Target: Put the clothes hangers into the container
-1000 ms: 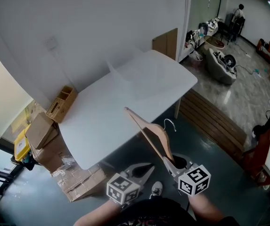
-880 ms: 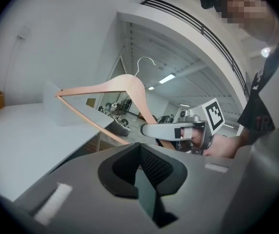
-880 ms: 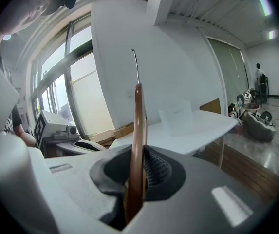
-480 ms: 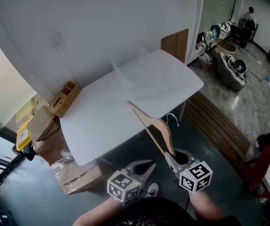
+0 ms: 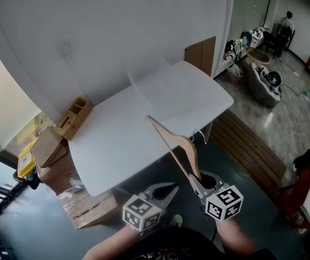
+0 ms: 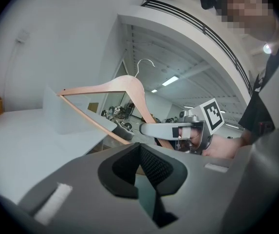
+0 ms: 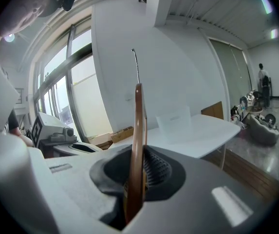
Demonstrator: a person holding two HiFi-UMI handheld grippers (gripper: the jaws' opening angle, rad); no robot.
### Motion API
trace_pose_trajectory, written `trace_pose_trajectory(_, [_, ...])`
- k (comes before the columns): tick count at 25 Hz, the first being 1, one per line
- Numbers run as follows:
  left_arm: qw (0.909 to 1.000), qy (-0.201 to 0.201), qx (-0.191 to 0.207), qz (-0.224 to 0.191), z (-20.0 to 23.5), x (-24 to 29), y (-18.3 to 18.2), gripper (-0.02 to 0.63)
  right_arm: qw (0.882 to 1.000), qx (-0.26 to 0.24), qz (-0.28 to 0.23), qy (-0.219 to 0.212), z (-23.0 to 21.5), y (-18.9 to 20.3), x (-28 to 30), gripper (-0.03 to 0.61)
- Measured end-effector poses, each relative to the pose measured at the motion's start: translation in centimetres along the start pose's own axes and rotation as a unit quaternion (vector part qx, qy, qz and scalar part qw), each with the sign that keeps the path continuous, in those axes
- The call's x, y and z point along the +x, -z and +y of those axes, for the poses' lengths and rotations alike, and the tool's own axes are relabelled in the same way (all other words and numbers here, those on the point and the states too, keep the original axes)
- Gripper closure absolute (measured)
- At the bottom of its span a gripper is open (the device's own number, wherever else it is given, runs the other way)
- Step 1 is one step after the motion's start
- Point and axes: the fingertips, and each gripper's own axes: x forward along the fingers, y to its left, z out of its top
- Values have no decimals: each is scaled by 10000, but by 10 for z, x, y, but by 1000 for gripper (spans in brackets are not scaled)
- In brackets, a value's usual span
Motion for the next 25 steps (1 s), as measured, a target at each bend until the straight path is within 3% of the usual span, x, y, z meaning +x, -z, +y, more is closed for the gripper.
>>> trace_pose_trajectory(25, [9989,338,282,-137,123,-43,-53,609,9979,-9,-245,607,21,-58,116,529])
